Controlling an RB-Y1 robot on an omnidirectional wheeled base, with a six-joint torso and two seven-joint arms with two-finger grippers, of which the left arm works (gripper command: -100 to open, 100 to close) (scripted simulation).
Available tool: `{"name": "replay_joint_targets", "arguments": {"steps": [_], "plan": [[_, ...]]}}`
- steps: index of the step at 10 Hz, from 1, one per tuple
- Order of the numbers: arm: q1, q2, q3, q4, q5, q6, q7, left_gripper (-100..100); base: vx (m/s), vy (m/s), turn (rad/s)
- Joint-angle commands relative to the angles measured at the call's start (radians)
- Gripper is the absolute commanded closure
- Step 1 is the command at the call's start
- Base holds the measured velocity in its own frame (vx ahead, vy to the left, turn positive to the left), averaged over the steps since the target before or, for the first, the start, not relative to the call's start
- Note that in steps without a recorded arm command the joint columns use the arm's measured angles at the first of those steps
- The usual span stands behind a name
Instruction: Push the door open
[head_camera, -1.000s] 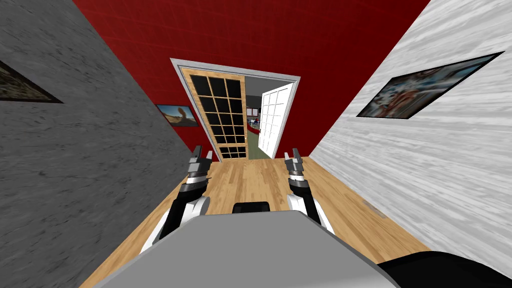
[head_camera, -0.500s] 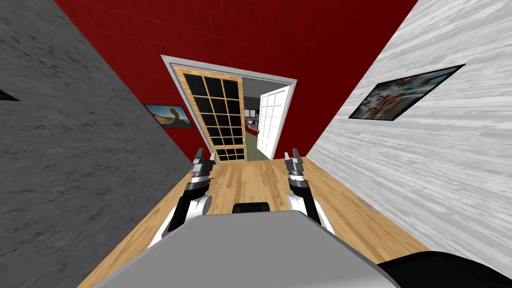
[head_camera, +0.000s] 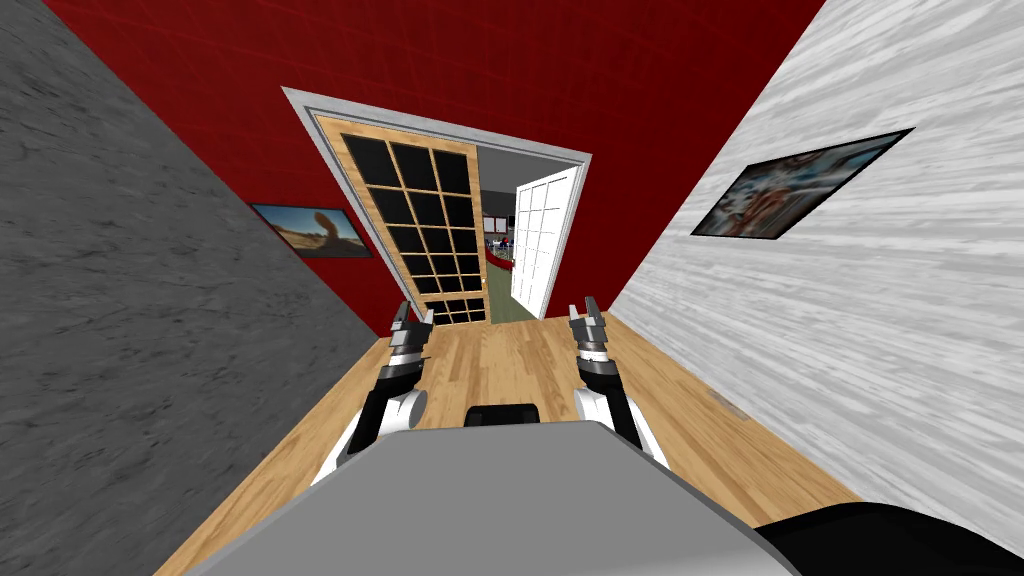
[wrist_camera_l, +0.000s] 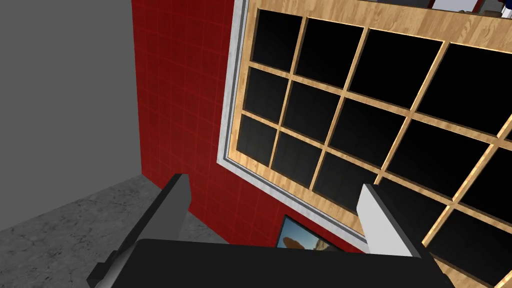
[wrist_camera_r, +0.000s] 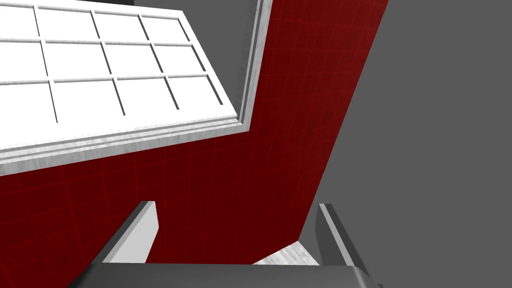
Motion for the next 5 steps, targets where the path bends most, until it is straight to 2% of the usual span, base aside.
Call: {"name": "replay_joint_targets", "arguments": {"steps": [1,5], "plan": [[-0.01,0.003,0.0,0.033,0.018,-0.011,0.029,-100,0.115,0.007,-0.083],[-0.042,0.011,0.002,0.125,0.064,-0.042,0.096,-100,0.107,0.021,-0.083]]}}
